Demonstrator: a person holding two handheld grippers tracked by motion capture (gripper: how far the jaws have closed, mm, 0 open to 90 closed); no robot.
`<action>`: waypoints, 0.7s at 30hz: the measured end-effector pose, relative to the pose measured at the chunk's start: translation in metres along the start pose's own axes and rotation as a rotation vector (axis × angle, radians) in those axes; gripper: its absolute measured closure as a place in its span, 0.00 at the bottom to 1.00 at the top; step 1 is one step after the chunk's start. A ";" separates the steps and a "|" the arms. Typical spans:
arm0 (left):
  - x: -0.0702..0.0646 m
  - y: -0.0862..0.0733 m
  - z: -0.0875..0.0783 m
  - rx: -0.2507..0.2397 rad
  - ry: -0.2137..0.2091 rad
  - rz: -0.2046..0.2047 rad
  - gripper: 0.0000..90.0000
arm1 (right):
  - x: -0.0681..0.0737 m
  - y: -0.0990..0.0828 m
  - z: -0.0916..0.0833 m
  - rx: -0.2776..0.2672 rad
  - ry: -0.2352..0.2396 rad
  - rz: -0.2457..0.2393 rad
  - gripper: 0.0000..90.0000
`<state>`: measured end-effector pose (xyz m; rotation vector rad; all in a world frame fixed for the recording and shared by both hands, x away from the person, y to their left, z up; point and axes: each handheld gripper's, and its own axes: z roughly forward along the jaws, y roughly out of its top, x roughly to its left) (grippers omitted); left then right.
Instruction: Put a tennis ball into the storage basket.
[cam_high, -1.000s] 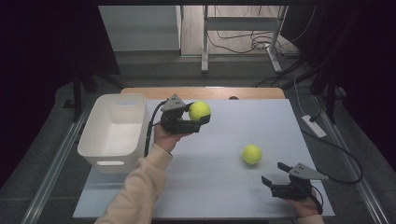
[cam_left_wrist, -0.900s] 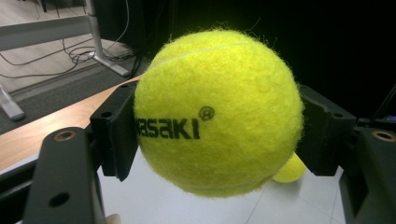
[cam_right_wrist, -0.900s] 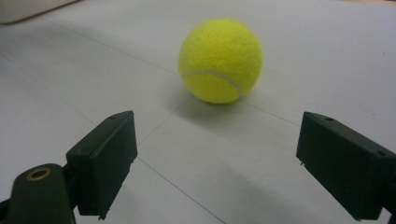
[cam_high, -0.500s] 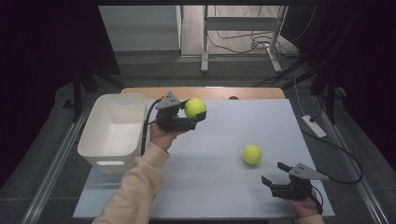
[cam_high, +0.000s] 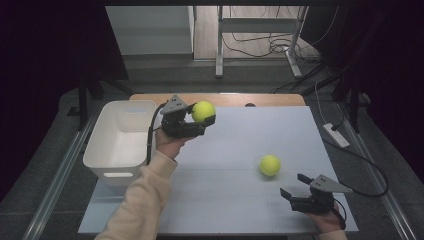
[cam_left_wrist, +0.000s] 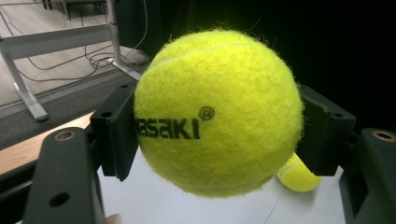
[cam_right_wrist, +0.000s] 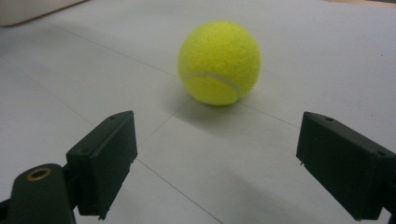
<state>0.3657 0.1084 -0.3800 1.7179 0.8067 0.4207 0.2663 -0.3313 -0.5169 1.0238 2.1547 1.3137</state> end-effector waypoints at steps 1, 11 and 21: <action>0.001 0.001 -0.001 0.000 0.003 0.001 0.29 | 0.000 0.000 0.000 0.000 -0.001 -0.001 0.14; 0.009 0.005 -0.012 -0.012 0.026 -0.019 0.29 | 0.000 0.000 0.000 -0.001 -0.002 0.000 0.14; 0.015 0.008 -0.021 -0.009 0.055 -0.013 0.29 | 0.000 0.000 -0.001 -0.003 -0.002 -0.001 0.14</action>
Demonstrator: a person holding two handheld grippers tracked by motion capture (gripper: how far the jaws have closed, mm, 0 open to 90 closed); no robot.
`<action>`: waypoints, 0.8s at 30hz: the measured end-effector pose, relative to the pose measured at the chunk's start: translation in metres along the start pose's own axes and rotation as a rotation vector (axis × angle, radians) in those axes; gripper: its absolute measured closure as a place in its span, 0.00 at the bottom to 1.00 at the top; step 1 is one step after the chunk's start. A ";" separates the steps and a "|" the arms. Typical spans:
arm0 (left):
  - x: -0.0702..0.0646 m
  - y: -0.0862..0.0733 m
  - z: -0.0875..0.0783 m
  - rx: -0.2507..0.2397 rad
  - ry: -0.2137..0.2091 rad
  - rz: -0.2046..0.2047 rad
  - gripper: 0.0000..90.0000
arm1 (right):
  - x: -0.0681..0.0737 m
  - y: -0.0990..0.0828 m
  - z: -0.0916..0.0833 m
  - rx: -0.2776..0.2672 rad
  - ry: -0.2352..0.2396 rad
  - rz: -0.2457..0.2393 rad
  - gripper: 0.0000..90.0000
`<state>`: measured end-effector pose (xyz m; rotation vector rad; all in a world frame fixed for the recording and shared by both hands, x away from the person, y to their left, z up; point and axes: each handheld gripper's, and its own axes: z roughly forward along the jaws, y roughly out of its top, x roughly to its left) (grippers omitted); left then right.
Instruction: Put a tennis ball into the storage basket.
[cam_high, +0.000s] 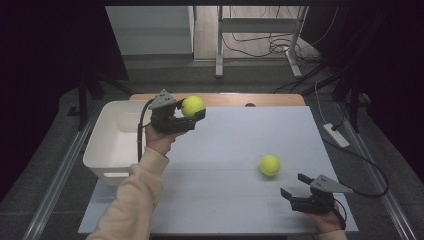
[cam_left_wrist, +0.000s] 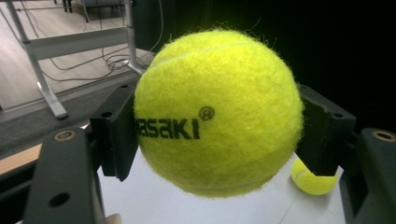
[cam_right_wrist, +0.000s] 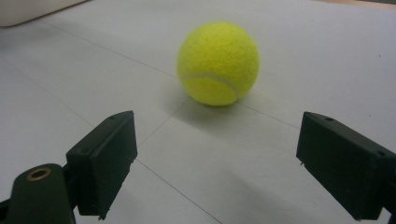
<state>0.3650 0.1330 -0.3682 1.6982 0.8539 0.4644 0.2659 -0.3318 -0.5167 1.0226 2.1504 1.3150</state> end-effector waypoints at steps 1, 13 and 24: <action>0.001 0.001 -0.002 -0.002 0.004 0.000 0.29 | 0.000 0.000 0.000 0.000 0.000 0.000 0.14; 0.008 0.001 -0.008 -0.012 0.029 -0.005 0.29 | 0.000 0.000 0.000 0.000 -0.003 0.001 0.14; 0.016 0.002 -0.012 -0.013 0.057 -0.009 0.29 | 0.000 0.000 0.000 0.001 -0.004 0.001 0.14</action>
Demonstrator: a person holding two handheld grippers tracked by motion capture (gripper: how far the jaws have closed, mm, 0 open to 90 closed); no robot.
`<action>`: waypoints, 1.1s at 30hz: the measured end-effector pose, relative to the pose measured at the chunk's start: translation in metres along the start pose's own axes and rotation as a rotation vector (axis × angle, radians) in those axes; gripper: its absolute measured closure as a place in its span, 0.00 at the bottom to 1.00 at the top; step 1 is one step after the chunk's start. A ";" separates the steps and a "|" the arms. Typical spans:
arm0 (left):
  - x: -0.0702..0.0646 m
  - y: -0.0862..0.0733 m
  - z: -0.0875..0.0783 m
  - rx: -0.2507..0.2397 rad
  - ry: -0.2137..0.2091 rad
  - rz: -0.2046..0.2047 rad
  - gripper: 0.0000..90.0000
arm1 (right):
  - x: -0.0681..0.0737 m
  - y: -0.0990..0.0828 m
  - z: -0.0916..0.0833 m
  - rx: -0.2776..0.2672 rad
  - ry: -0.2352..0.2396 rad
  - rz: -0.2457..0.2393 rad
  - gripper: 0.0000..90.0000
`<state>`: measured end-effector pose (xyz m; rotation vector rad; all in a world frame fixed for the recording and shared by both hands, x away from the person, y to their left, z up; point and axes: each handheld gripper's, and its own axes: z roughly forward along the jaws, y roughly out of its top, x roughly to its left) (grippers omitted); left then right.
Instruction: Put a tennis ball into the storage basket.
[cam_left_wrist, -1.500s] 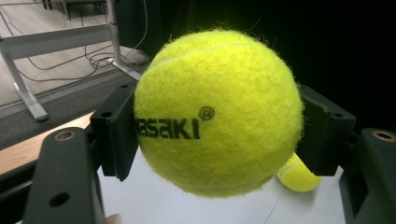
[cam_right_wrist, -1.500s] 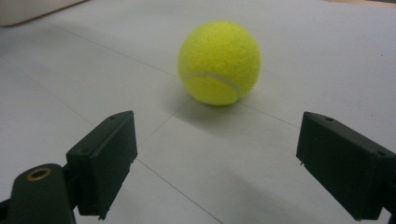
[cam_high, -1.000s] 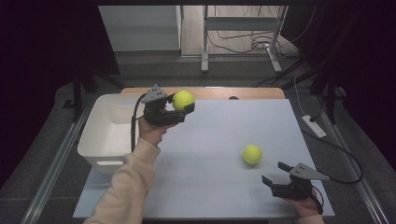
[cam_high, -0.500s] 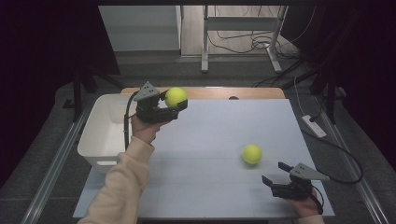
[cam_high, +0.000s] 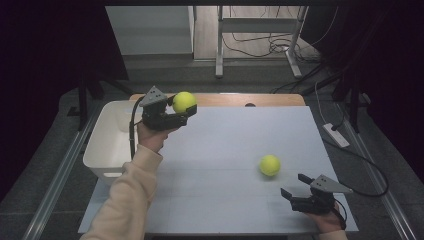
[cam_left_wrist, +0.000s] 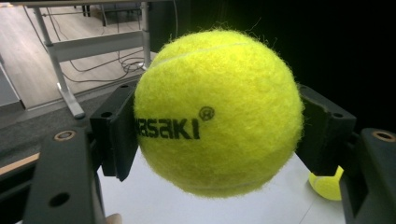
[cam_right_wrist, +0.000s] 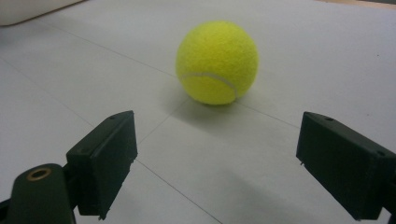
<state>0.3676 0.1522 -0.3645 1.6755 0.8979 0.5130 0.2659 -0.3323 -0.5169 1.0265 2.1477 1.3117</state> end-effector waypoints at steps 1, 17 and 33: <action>0.001 0.000 0.000 -0.001 0.002 -0.002 0.29 | 0.000 0.000 0.000 0.000 0.000 0.000 0.14; 0.017 0.005 -0.013 -0.009 0.050 -0.017 0.29 | 0.000 0.000 0.000 0.000 0.000 -0.003 0.14; 0.037 0.011 -0.021 -0.011 0.105 -0.035 0.29 | 0.000 0.000 0.000 -0.001 -0.003 -0.003 0.14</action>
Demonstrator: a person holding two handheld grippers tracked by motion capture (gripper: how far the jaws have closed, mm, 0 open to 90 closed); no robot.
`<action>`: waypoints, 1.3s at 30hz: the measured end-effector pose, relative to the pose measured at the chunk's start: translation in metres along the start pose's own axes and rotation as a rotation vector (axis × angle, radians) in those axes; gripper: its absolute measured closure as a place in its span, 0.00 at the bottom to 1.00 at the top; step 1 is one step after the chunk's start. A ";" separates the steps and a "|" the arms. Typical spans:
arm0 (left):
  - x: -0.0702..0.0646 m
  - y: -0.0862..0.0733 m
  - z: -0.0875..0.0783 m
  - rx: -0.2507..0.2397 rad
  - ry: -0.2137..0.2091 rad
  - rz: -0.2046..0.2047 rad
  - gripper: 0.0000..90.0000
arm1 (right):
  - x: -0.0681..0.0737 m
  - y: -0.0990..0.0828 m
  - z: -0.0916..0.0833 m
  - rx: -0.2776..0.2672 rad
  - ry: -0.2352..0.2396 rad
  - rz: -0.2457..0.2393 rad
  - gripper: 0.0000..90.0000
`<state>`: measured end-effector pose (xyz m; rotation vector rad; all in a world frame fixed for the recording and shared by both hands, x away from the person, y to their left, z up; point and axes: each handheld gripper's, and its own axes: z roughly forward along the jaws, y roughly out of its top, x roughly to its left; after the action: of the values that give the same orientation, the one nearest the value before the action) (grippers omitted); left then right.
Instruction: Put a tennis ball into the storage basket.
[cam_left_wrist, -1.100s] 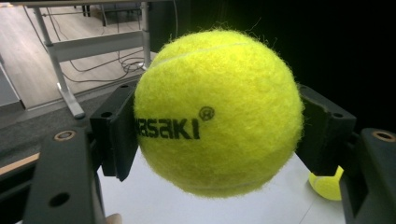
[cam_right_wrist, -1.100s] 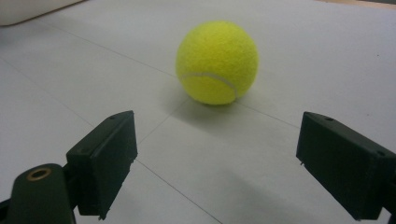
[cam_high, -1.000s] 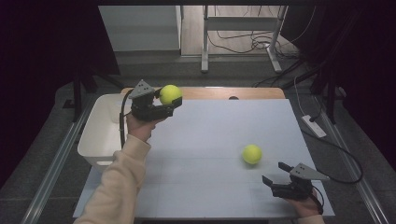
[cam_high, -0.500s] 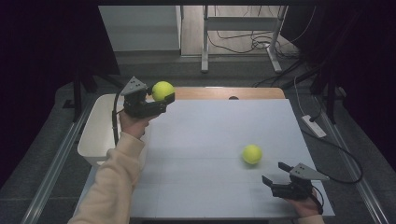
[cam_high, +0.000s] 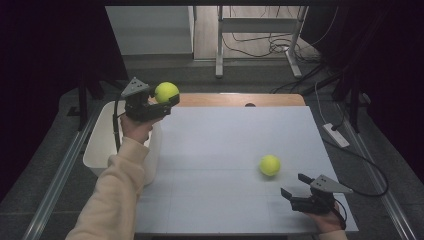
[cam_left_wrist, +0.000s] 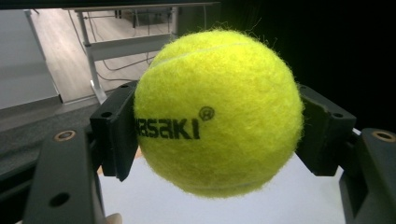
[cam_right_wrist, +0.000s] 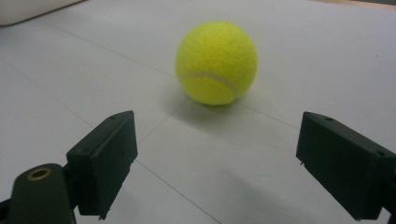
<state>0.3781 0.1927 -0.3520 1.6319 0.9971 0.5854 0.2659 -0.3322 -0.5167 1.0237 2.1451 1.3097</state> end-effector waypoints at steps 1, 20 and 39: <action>0.002 0.000 -0.001 0.000 0.004 -0.003 0.29 | 0.000 0.000 0.000 -0.001 -0.001 0.001 0.14; 0.029 0.000 -0.008 0.031 0.096 -0.034 0.29 | 0.000 0.000 0.000 -0.002 -0.004 -0.002 0.14; 0.048 0.003 -0.014 0.062 0.168 -0.040 0.29 | 0.000 0.000 0.000 -0.002 -0.005 -0.001 0.14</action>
<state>0.3931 0.2407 -0.3507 1.6341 1.1784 0.6791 0.2661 -0.3320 -0.5166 1.0243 2.1403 1.3070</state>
